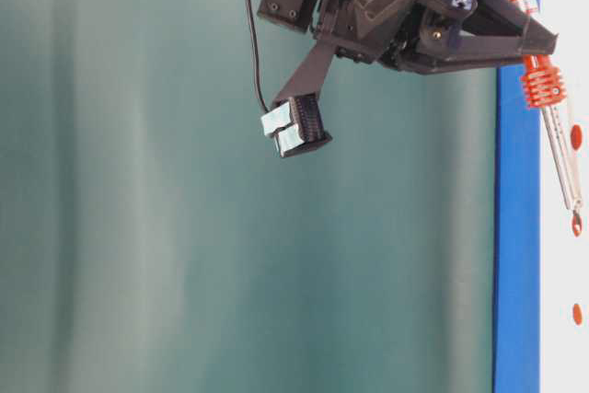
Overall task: Touch the tip of the soldering iron to the mark.
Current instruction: 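Lower the iron tip onto the middle red dot and hold, then lift the iron tip and move it right past the dots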
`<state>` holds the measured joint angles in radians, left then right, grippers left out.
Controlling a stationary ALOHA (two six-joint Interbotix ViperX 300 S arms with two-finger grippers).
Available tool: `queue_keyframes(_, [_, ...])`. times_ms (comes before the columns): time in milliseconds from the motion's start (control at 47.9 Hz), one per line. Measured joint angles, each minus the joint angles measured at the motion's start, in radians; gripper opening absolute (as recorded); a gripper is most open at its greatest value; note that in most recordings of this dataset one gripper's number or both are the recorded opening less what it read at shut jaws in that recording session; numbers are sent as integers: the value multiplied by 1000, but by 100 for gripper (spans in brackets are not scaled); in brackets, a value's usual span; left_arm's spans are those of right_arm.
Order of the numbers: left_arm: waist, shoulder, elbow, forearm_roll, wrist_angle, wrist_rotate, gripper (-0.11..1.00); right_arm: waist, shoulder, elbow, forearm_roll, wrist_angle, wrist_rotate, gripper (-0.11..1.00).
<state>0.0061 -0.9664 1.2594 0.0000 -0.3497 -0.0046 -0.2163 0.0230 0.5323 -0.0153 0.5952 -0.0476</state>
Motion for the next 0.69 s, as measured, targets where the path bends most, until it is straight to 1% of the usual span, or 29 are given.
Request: queue_keyframes(690, [2,-2,0,0,0,0,0,-2,0,0,-2,11,0,6])
